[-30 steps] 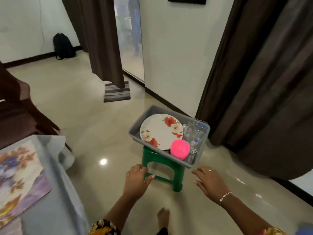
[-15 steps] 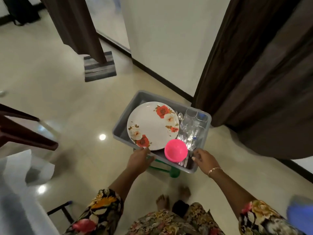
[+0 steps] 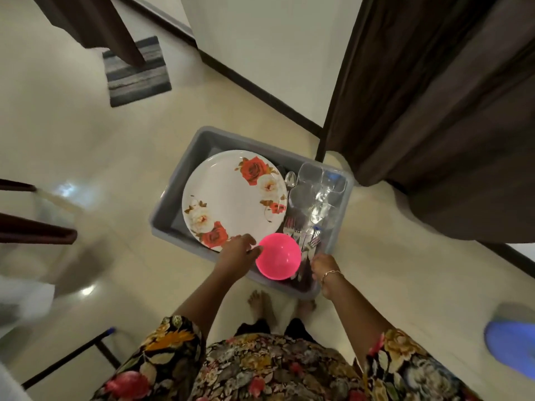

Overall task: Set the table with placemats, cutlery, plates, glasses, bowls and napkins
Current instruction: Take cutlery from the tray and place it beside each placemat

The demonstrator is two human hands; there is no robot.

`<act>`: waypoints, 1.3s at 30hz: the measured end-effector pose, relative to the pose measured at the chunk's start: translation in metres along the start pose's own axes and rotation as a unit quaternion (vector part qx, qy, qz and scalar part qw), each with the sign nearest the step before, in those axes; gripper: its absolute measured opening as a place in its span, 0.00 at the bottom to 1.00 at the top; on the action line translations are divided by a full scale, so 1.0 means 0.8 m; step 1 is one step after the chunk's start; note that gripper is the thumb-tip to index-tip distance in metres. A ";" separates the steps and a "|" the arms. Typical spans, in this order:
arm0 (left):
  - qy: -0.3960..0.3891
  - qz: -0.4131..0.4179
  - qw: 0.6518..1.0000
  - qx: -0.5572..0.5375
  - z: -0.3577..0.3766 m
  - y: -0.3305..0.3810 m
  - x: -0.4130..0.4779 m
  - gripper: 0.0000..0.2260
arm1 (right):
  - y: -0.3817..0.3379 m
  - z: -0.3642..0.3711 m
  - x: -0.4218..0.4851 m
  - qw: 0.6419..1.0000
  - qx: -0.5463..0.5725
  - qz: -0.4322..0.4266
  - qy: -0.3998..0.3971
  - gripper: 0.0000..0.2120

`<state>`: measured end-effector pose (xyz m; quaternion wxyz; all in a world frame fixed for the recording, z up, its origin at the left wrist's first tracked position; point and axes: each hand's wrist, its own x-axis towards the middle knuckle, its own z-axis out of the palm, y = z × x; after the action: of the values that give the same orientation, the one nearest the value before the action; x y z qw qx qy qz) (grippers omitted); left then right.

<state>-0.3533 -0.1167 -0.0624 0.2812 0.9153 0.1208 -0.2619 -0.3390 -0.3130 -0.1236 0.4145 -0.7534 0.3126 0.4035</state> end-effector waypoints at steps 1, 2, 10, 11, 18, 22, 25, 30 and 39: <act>-0.002 0.009 1.000 0.002 0.004 0.006 0.007 0.15 | 0.001 0.006 0.007 1.000 0.010 0.009 0.002 0.17; -0.004 0.021 1.000 0.005 0.008 0.012 0.016 0.14 | -0.001 0.012 0.009 1.000 0.026 0.015 0.004 0.17; -0.092 0.171 0.975 0.111 0.040 0.046 0.089 0.12 | 0.004 0.053 0.055 0.989 0.123 0.050 0.058 0.09; -0.119 0.194 0.964 0.137 0.045 0.048 0.093 0.13 | 0.005 0.058 0.058 0.989 0.124 0.059 0.051 0.09; -0.163 0.271 0.911 0.264 0.050 0.056 0.117 0.15 | 0.007 0.077 0.070 0.993 0.085 0.052 0.068 0.14; -0.169 0.262 0.897 0.313 0.051 0.054 0.124 0.15 | 0.004 0.076 0.067 0.990 0.114 0.045 0.076 0.14; -0.169 0.254 0.909 0.283 0.055 0.057 0.129 0.13 | -0.001 0.076 0.064 0.988 0.094 0.064 0.104 0.15; -0.173 0.222 0.923 0.264 0.058 0.062 0.135 0.10 | -0.012 0.070 0.042 0.977 0.089 -0.014 0.194 0.21; -0.223 0.128 0.944 0.207 0.085 0.075 0.149 0.16 | -0.019 0.057 0.065 0.991 0.031 0.034 0.127 0.25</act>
<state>-0.2597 -0.1959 -0.1486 0.1367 0.8791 -0.1201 -0.4405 -0.3179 -0.2732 -0.1783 0.3810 -0.7739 0.4007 0.3087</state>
